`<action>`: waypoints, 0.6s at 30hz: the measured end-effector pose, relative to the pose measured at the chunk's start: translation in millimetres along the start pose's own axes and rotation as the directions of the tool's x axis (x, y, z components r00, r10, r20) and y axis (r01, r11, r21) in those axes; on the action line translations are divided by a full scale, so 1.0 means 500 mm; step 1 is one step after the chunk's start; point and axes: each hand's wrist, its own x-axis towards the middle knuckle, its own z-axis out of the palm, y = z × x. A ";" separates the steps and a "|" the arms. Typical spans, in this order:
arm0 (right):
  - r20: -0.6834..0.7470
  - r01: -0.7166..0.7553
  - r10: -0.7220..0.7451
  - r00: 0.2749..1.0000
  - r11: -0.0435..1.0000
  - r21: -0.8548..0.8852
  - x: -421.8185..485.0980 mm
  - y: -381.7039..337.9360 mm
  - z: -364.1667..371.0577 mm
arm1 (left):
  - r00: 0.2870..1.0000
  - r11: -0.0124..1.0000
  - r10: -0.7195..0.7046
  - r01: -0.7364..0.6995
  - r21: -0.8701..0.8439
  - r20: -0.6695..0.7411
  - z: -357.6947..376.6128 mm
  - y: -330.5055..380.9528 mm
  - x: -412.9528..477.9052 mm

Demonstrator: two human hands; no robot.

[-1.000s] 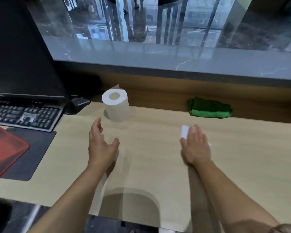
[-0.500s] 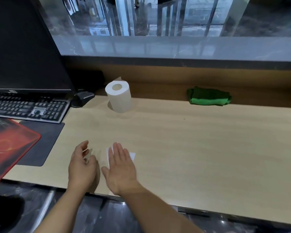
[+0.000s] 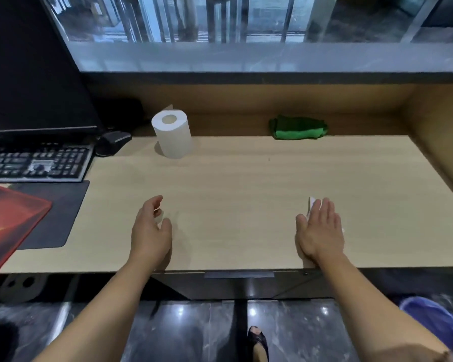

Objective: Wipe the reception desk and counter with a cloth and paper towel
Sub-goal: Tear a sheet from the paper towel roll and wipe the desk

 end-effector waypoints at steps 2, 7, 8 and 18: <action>-0.010 -0.049 0.050 0.999 0.998 0.045 -0.013 -0.044 0.014 | 0.999 1.000 0.026 -0.027 0.008 0.025 0.000 0.002 -0.008; -0.011 0.277 -0.277 0.961 0.961 0.021 -0.140 -0.275 0.095 | 0.997 0.997 0.068 -0.069 0.027 0.030 -0.020 -0.007 -0.029; 0.004 0.349 -0.350 0.937 0.936 0.038 -0.178 -0.323 0.109 | 0.997 0.997 0.072 -0.072 0.034 0.020 -0.025 -0.013 -0.031; 0.052 0.564 -0.562 0.826 0.823 -0.065 -0.216 -0.262 0.128 | 0.996 0.992 0.084 -0.088 0.087 0.041 -0.009 -0.011 -0.061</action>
